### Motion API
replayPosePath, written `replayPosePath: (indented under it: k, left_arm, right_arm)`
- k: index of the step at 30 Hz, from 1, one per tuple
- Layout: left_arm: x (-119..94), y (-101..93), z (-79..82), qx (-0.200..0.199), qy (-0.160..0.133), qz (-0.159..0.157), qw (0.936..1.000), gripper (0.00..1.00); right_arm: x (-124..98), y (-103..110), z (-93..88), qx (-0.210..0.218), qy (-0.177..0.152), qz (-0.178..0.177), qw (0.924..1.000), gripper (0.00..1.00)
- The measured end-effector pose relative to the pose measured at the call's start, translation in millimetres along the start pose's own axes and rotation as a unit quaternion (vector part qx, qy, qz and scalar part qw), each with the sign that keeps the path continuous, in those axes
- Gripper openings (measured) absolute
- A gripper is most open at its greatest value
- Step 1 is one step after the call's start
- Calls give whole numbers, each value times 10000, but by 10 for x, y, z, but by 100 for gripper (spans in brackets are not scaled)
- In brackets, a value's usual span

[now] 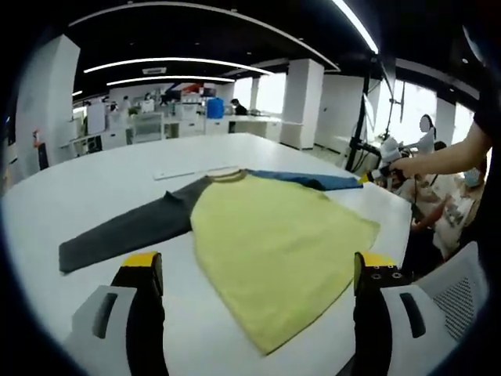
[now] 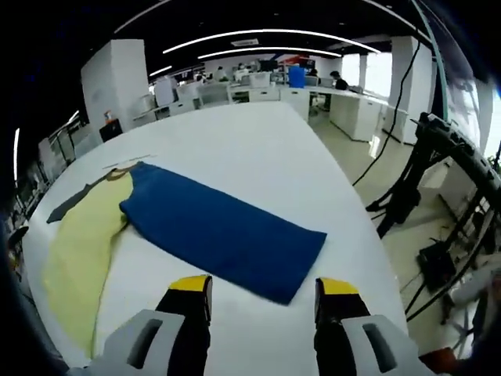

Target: Fold the garment on the visible template until the final outline fits inside the template.

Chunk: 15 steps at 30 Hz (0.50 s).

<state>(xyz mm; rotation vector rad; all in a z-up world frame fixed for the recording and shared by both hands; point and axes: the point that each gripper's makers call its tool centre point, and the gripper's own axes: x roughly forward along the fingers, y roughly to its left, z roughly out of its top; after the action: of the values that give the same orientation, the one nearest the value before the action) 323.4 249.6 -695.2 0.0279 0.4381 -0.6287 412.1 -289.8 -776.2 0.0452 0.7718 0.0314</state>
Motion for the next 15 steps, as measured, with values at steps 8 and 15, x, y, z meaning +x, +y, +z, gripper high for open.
replayPosePath:
  k: [8,15]
  left_arm:
    - [-1,5,-29,45,41,7,10000,99]
    - [-4,-3,-27,84,64,5,9999,99]
  right_arm:
    - [31,-78,-55,89,139,-163,9997,32]
    - [45,-67,-113,14,311,-183,9993,19]
